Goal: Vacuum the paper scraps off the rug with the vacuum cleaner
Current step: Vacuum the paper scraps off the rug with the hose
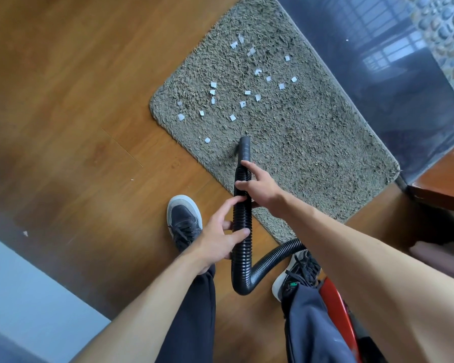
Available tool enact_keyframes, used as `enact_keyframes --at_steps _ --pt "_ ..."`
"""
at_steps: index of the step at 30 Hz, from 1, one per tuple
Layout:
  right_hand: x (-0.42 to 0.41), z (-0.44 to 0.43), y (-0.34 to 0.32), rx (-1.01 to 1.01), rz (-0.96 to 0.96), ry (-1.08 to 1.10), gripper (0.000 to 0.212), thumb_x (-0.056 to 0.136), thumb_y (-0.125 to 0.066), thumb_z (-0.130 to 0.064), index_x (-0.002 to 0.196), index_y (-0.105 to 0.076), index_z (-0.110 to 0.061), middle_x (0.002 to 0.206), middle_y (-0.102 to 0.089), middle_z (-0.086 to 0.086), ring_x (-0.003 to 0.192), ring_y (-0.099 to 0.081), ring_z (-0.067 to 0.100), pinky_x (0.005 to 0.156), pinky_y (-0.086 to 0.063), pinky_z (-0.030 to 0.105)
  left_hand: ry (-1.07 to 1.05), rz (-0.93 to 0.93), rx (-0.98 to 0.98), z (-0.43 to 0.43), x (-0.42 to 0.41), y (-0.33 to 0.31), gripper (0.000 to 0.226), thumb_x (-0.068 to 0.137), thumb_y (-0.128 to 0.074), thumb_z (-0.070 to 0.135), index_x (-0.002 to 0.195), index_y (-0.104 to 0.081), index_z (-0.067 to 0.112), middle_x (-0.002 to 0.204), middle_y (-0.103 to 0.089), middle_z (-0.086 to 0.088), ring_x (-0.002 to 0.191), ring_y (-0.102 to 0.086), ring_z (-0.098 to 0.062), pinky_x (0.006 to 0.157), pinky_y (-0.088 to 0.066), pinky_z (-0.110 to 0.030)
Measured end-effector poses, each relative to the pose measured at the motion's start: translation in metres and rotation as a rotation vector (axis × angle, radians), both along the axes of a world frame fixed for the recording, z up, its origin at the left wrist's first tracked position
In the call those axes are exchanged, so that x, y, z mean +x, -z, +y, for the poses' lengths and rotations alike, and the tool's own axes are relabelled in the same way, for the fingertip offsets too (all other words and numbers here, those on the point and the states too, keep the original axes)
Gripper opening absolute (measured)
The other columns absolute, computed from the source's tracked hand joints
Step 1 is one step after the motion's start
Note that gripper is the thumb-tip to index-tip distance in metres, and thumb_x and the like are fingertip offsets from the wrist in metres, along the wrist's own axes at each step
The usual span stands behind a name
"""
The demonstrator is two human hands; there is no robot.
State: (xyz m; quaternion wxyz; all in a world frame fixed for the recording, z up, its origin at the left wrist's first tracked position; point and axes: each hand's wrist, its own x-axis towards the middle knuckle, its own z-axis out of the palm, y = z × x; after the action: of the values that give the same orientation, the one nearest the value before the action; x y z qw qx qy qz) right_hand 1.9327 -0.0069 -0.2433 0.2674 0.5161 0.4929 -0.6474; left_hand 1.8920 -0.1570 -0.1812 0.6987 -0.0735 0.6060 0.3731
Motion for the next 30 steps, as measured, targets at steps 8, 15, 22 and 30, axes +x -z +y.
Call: enact_keyframes --at_steps 8,15,22,30 --pt "-0.009 -0.013 0.003 -0.016 0.011 -0.063 0.064 0.092 -0.057 -0.007 0.149 -0.037 -0.029 0.127 -0.058 0.009 0.094 -0.064 0.020 0.066 -0.059 0.039 -0.057 -0.024 -0.014 -0.013 -0.003 -0.004 0.059 0.094 -0.063 0.009 0.122 -0.048 0.059 0.103 -0.063 -0.020 0.084 -0.067 -0.023 0.075 -0.058 -0.059" --pt "-0.034 -0.031 0.008 0.002 0.040 -0.154 0.064 0.090 -0.058 -0.006 0.148 -0.040 -0.028 0.120 -0.061 0.011 0.100 -0.064 0.025 0.070 -0.056 0.031 -0.139 -0.022 -0.034 -0.030 -0.017 -0.002 0.062 0.094 -0.063 0.008 0.115 -0.049 0.064 0.103 -0.065 -0.021 0.093 -0.069 -0.040 0.074 -0.053 -0.068" --pt "-0.048 -0.049 0.011 0.003 0.047 -0.147 0.064 0.090 -0.058 -0.008 0.148 -0.040 -0.029 0.109 -0.062 0.007 0.085 -0.061 0.017 0.067 -0.056 0.034 -0.133 -0.022 -0.024 -0.048 -0.036 -0.001 0.061 0.093 -0.063 0.007 0.118 -0.049 0.061 0.101 -0.064 -0.022 0.098 -0.066 -0.048 0.072 -0.052 -0.070" --pt "-0.071 -0.057 0.012 0.060 0.082 -0.171 0.064 0.089 -0.060 -0.007 0.147 -0.042 -0.027 0.111 -0.061 0.009 0.090 -0.062 0.019 0.077 -0.055 0.032 -0.183 0.001 0.012 -0.059 -0.050 0.004 0.064 0.095 -0.060 0.005 0.114 -0.048 0.065 0.089 -0.067 -0.009 0.081 -0.066 -0.028 0.062 -0.057 -0.039"
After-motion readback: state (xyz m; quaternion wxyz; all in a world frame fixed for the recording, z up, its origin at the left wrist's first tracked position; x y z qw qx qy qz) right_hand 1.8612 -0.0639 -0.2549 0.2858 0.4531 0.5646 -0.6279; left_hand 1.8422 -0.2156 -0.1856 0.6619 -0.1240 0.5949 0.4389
